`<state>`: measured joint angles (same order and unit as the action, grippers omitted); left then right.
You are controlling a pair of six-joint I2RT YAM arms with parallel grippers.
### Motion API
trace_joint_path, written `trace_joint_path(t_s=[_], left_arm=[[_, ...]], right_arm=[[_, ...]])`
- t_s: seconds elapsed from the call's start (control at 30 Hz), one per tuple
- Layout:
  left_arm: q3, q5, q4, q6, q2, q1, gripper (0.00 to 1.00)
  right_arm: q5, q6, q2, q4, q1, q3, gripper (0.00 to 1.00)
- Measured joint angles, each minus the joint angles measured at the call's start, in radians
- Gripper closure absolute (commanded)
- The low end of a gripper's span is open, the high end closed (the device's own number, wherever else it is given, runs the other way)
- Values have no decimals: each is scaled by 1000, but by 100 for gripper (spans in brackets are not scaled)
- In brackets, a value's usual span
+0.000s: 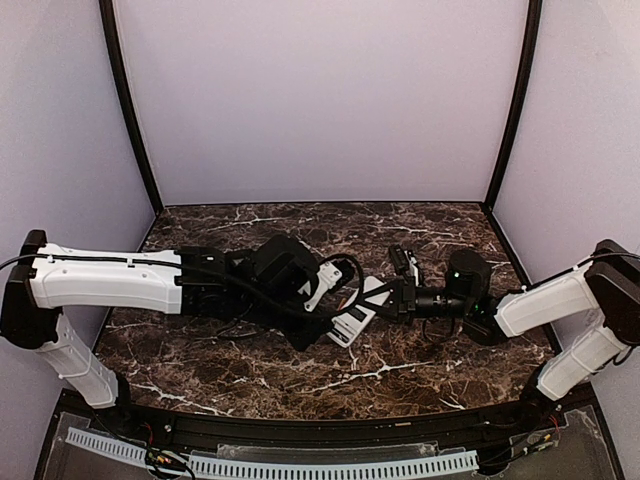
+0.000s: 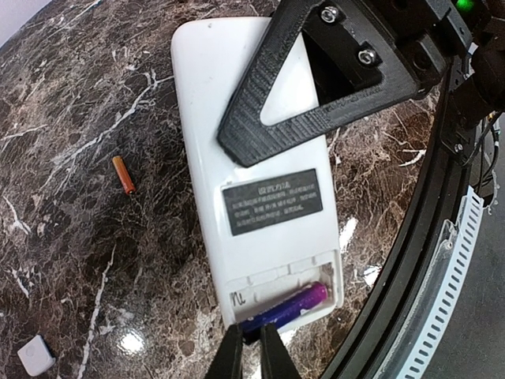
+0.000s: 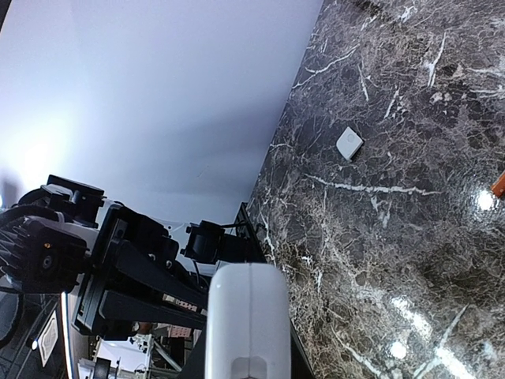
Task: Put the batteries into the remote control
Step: Load the battery into the battery compartment.
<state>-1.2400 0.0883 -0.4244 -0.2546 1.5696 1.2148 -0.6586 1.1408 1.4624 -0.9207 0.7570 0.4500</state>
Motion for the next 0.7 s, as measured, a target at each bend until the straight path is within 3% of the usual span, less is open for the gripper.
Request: trace_joint_path(t_s=[0.43,0.7], left_arm=[[-5,-8,-2,12,27,-2,97],[-98,48,-99,16,103,5,96]], right_arm=[[-18,-2,10,3,-6,0,100],[-2,-3,16,18,-16,0,100]])
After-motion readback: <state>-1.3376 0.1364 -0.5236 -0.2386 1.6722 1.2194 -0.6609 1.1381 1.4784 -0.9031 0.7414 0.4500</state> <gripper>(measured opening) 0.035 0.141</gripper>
